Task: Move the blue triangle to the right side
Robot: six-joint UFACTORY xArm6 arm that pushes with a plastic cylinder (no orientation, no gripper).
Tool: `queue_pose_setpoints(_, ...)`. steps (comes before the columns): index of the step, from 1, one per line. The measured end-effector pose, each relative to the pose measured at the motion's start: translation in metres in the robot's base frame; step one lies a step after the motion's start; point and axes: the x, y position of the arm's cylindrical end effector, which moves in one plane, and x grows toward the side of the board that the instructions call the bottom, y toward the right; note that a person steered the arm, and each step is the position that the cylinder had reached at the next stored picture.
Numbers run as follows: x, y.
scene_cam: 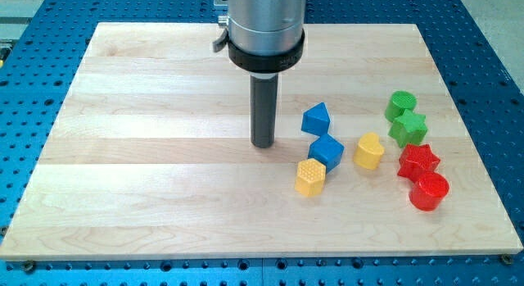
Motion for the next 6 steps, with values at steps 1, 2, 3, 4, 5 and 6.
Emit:
queue_pose_setpoints(1,-0.017,0.057)
queue_pose_setpoints(2,-0.027,0.084)
queue_pose_setpoints(3,-0.027,0.081)
queue_pose_setpoints(4,-0.036,0.068)
queue_pose_setpoints(5,-0.023,0.015)
queue_pose_setpoints(6,0.048,-0.035)
